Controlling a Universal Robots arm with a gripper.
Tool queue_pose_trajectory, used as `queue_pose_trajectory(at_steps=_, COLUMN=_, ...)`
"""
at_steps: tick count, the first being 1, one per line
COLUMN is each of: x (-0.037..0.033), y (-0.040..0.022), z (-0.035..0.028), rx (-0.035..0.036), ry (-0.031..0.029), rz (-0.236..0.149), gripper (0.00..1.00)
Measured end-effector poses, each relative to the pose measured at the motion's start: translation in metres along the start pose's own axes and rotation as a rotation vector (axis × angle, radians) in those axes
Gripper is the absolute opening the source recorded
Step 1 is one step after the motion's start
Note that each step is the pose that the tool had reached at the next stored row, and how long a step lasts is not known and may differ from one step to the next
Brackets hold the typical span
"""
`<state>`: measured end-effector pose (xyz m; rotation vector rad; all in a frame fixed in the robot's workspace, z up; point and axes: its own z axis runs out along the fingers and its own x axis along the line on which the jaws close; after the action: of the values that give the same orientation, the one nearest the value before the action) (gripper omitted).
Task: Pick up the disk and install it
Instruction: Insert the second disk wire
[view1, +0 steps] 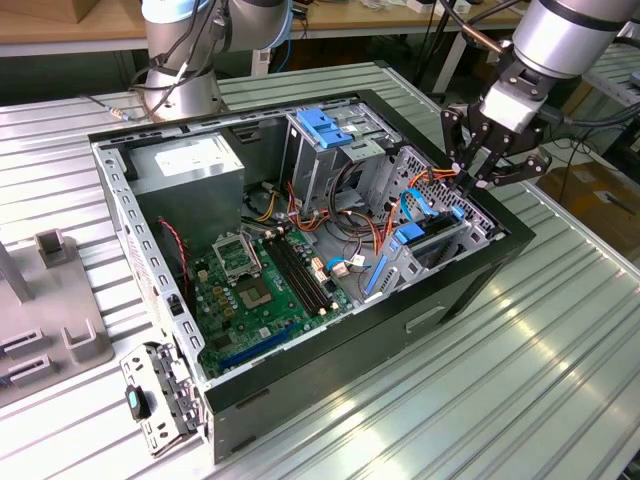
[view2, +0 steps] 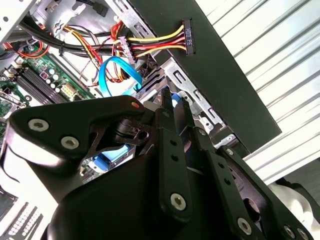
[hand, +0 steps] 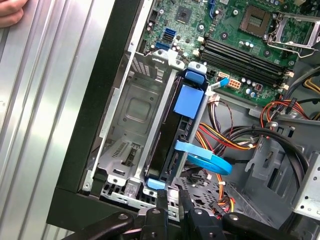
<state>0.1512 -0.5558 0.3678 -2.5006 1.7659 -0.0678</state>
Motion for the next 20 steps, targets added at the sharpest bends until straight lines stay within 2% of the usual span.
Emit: queue_pose_trajectory(at_steps=20, x=-0.0023, y=-0.003, z=0.0003, rx=-0.0001, ry=-0.0012, rz=-0.013, gripper=0.24)
